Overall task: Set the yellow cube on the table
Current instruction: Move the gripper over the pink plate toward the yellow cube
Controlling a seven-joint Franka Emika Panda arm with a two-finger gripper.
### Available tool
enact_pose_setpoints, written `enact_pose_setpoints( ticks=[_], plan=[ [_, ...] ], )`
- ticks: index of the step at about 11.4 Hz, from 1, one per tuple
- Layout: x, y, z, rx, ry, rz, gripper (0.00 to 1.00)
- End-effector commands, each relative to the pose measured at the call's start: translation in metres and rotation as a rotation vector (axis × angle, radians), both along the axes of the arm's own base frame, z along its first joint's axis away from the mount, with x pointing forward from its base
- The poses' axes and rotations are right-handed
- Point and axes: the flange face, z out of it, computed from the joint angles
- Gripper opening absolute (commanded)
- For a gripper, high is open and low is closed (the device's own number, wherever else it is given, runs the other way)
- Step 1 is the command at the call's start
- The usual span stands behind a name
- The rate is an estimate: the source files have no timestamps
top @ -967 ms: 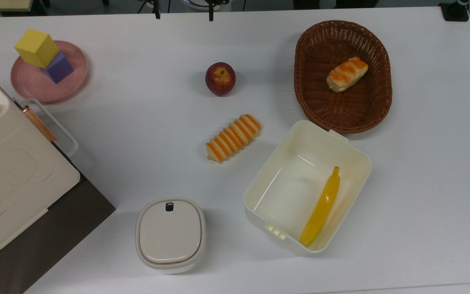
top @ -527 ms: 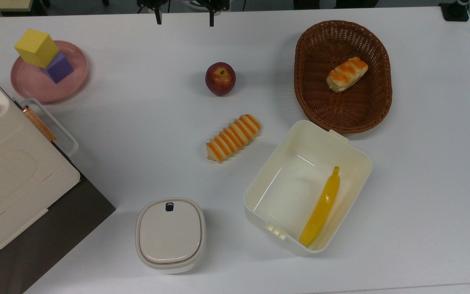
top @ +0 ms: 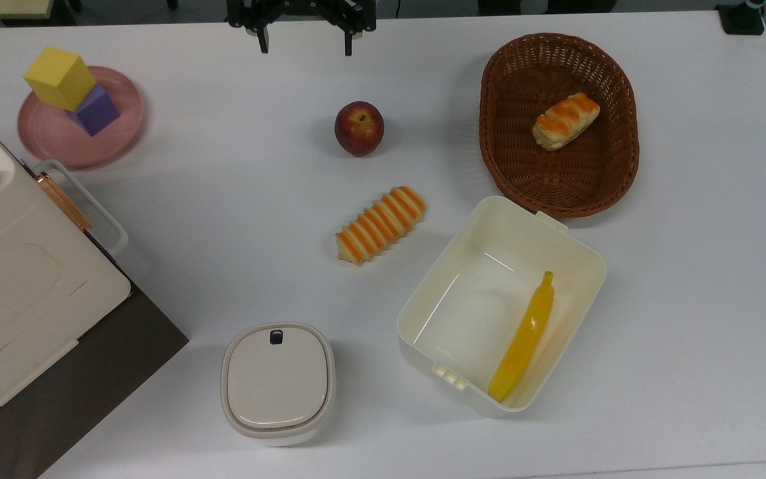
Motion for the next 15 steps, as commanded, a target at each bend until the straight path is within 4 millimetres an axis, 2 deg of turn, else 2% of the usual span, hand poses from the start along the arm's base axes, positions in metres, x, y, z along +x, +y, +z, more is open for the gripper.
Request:
enact_pose_setpoints(
  ticks=[1,6,7,8,10,11,14,15],
  plan=[
    [-0.002,-0.001,-0.002,0.031,-0.010,-0.004,1.00],
    [-0.001,-0.006,-0.001,0.031,-0.016,-0.015,1.00],
    [-0.001,-0.010,0.000,0.031,-0.020,-0.020,1.00],
    [-0.001,-0.023,0.001,0.030,-0.023,-0.032,1.00],
    [-0.003,-0.055,0.006,0.028,-0.035,-0.076,1.00],
    [-0.006,-0.078,0.007,0.028,-0.035,-0.085,1.00],
    [-0.030,-0.158,0.024,0.033,-0.061,-0.068,1.00],
    [-0.041,-0.186,0.020,0.039,-0.049,-0.051,1.00]
  ],
)
